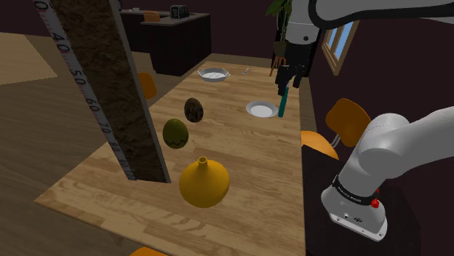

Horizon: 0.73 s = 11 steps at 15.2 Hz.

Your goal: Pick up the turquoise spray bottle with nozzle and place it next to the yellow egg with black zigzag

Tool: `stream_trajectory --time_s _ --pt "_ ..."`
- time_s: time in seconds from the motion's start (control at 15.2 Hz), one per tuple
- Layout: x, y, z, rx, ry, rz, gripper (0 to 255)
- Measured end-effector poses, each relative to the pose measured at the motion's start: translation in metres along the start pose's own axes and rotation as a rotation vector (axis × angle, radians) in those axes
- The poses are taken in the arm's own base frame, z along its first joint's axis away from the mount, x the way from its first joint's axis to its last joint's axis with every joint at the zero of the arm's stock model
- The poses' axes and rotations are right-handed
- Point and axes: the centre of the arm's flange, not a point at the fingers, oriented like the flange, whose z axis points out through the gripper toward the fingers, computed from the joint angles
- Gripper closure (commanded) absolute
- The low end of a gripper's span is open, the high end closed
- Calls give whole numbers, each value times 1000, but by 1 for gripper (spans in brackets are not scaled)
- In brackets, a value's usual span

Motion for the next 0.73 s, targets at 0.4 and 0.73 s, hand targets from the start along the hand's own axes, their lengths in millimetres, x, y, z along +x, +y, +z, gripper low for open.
stream_trajectory --time_s 0.4,0.73 --pt "32 32 15 -14 5 96 0" --pt "75 79 33 -31 13 215 0"
